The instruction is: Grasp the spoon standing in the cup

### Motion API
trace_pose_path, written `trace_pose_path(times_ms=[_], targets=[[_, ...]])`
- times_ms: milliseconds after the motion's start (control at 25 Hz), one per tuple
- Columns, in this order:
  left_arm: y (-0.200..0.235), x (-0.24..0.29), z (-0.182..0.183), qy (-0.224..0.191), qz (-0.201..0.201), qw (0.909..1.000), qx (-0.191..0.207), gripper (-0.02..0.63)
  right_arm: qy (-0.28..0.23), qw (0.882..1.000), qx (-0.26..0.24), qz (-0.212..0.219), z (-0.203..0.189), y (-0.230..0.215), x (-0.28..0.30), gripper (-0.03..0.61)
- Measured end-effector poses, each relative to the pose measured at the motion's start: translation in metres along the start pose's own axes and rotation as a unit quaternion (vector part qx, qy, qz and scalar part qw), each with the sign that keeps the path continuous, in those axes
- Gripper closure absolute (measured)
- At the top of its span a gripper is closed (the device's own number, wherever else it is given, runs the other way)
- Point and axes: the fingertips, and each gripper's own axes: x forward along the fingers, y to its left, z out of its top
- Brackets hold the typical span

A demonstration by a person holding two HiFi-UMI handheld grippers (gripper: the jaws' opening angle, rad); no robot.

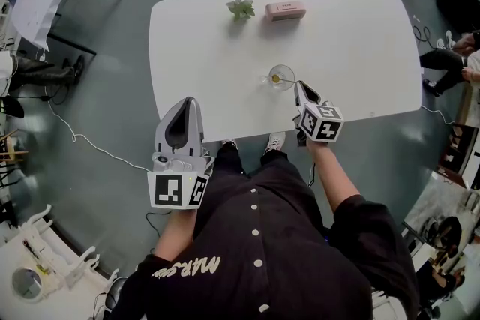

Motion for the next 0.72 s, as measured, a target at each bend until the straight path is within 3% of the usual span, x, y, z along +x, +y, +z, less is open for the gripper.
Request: trace_pose_path(times_ms=[400,720], targets=[[-0.004,0.005,0.013,-0.019,-0.01,0.9998,0.004,0.604,-0.012,0.997,-0.078,-0.001,0.024,0.005,-0.012,0.569],[-0.011,0.012,0.026,-0.036,-0.026,0.999,0.008,0.604,-0.062,0.989,-0.132,0.017,0.07,0.028,-0.047,0.568]])
